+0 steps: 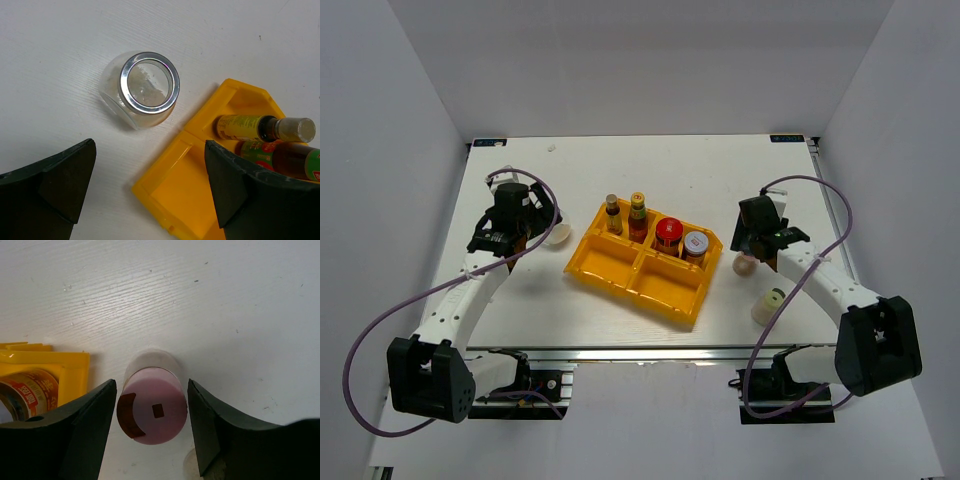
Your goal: Organize the condiment bottles
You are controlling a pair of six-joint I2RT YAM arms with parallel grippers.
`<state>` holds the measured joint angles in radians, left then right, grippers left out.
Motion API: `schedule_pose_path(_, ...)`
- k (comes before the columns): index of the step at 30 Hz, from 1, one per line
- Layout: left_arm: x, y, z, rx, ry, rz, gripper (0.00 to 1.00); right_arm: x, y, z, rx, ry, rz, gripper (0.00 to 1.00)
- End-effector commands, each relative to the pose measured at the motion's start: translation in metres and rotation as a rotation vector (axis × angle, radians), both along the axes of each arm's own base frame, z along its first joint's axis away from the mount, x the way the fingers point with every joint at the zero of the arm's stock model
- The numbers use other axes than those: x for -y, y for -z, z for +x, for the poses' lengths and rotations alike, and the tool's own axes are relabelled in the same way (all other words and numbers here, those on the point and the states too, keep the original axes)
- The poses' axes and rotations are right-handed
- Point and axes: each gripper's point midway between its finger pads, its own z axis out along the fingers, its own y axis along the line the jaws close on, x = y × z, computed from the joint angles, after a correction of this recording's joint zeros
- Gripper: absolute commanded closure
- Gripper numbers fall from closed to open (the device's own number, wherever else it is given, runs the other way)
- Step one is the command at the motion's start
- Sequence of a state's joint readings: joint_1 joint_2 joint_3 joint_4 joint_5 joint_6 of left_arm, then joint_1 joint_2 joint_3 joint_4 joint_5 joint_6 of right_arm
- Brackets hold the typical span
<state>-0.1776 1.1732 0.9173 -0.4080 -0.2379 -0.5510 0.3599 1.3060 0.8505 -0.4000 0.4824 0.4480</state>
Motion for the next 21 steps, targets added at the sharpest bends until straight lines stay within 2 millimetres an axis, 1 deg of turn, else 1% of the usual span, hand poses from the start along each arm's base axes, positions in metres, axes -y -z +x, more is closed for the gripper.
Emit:
schedule_pose_path(1, -0.001, -0.003, 0.001, 0.016, -0.004, -0.006, 0.02, -0.003, 0.003, 0.004, 0.019, 0.008, 0.032, 0.37)
schedule_pose_path(3, -0.001, -0.003, 0.002, 0.018, -0.003, -0.005, 0.02, -0.002, 0.001, 0.004, 0.028, 0.013, 0.038, 0.47)
schedule_pose_path(4, -0.001, -0.003, 0.002, 0.018, -0.003, -0.005, 0.02, -0.002, -0.001, 0.004, 0.033, 0.011, 0.042, 0.57)
schedule_pose_path(5, -0.002, -0.004, 0.002, 0.021, -0.005, -0.006, 0.02, -0.003, -0.003, 0.004, 0.037, 0.008, 0.047, 0.62)
schedule_pose_path(6, -0.001, -0.004, 0.002, 0.021, -0.004, -0.006, 0.02, -0.004, -0.01, 0.004, 0.057, 0.004, 0.055, 0.64)
schedule_pose_path(7, -0.002, -0.004, 0.002, 0.021, -0.006, -0.008, 0.02, -0.005, -0.014, 0.005, 0.068, -0.006, 0.058, 0.69)
schedule_pose_path(9, -0.001, -0.005, 0.002, 0.022, -0.006, -0.007, 0.02, -0.005, -0.024, 0.006, 0.092, -0.03, 0.057, 0.75)
schedule_pose_path(10, -0.001, -0.005, 0.001, 0.022, -0.006, -0.007, 0.02, -0.006, -0.034, 0.006, 0.118, -0.041, 0.06, 0.78)
schedule_pose_path(13, -0.001, -0.006, 0.001, 0.027, -0.007, -0.009, 0.02, -0.006, -0.068, 0.008, 0.204, -0.072, 0.067, 0.83)
schedule_pose_path(14, -0.001, -0.007, 0.001, 0.029, -0.007, -0.009, 0.02, -0.008, -0.088, 0.009, 0.261, -0.097, 0.08, 0.84)
schedule_pose_path(16, -0.001, -0.007, 0.001, 0.032, -0.006, -0.011, 0.02, -0.015, -0.109, 0.011, 0.321, -0.14, 0.105, 0.85)
schedule_pose_path(17, 0.0, -0.007, 0.001, 0.031, -0.001, -0.015, 0.02, -0.025, -0.12, 0.011, 0.346, -0.19, 0.138, 0.85)
schedule_pose_path(18, 0.001, -0.007, 0.001, 0.032, 0.001, -0.018, 0.02, -0.031, -0.138, 0.012, 0.391, -0.232, 0.146, 0.86)
schedule_pose_path(19, 0.001, -0.007, 0.002, 0.035, 0.003, -0.021, 0.02, -0.041, -0.146, 0.011, 0.41, -0.283, 0.163, 0.86)
schedule_pose_path(20, 0.002, -0.008, 0.002, 0.036, 0.005, -0.023, 0.02, -0.057, -0.154, 0.007, 0.424, -0.365, 0.204, 0.86)
schedule_pose_path(21, 0.002, -0.007, 0.001, 0.036, 0.005, -0.023, 0.02, -0.066, -0.168, 0.007, 0.463, -0.418, 0.216, 0.86)
